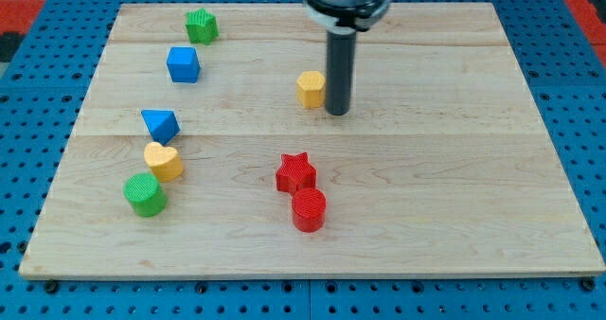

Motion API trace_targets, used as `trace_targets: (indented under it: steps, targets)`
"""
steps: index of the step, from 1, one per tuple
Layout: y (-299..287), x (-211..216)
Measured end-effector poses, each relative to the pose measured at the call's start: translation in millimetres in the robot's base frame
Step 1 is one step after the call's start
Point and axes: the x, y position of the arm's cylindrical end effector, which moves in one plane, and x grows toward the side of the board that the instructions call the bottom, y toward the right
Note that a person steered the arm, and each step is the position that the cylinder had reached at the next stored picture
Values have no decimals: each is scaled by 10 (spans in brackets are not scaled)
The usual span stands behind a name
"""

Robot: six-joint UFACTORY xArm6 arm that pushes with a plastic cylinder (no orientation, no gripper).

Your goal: Push the yellow hexagon towards the center left of the board

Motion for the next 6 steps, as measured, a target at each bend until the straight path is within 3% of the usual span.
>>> trace_targets:
  steps: [1,4,6]
  targets:
    - [-190,-322]
    - [-2086,-427]
    - [-2475,-431]
